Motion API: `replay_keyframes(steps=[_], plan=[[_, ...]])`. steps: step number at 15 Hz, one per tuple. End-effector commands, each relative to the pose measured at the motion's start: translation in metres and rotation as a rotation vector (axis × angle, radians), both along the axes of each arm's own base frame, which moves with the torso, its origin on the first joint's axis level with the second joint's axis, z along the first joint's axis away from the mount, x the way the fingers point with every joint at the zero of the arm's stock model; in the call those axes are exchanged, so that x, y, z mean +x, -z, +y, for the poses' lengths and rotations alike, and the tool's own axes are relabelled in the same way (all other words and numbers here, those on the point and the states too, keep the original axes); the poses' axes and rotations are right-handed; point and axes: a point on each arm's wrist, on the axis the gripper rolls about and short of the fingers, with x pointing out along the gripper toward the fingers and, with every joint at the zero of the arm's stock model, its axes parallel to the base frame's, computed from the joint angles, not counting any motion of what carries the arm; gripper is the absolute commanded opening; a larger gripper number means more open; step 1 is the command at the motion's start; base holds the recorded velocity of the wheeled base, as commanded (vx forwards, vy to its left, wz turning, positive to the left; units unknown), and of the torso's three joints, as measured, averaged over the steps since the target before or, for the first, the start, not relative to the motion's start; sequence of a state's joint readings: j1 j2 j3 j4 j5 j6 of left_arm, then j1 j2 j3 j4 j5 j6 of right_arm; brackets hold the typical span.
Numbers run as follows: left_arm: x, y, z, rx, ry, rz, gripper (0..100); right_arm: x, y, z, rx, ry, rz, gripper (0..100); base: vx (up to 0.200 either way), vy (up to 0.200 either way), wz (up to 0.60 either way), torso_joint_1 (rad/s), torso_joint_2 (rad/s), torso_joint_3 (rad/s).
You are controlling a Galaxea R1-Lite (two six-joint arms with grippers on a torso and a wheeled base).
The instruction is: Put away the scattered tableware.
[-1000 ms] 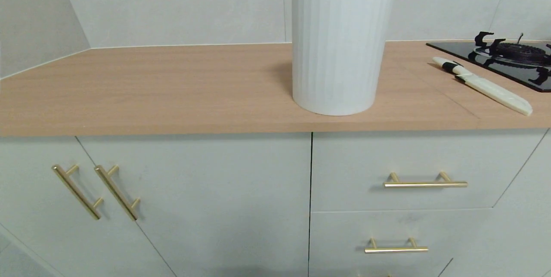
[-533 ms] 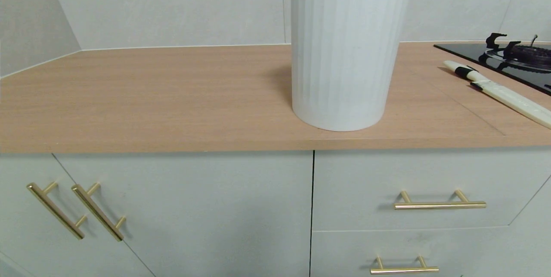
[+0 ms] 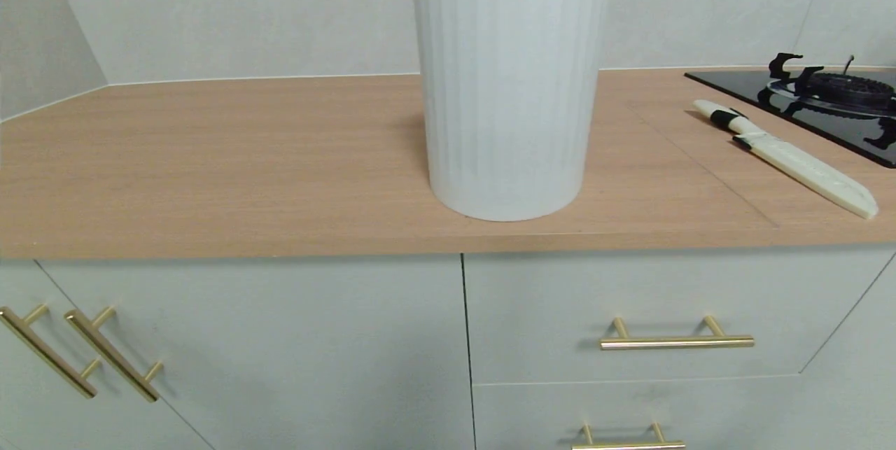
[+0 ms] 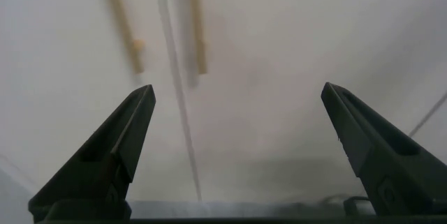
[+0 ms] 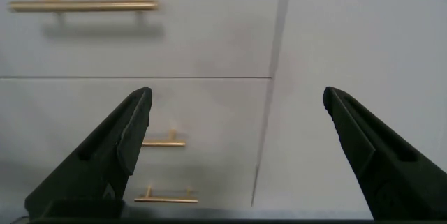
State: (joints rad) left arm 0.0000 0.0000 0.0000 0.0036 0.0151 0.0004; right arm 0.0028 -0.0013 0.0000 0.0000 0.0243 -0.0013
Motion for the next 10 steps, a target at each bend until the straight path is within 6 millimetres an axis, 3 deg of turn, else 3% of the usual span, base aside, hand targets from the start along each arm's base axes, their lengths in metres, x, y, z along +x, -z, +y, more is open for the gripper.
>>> replay_keyframes(steps=[1,3,10], plan=[[0.0001,-0.0001,0.0,0.0,0.0,0.001,100,0.0001,0.0,0.0,0.0,-0.001,0.001,100,0.0,-0.2,0.0,0.007,0.0,0.007],[0.0001,-0.0001,0.0,0.0,0.0,0.001,100,0.0001,0.0,0.0,0.0,-0.001,0.001,100,0.0,-0.2,0.0,0.0,0.0,-0.002],[0.0001,0.0001,0.0,-0.002,0.0,0.002,100,0.0001,0.0,0.0,0.0,-0.001,0.001,100,0.0,0.0,0.0,0.0,0.0,0.0]])
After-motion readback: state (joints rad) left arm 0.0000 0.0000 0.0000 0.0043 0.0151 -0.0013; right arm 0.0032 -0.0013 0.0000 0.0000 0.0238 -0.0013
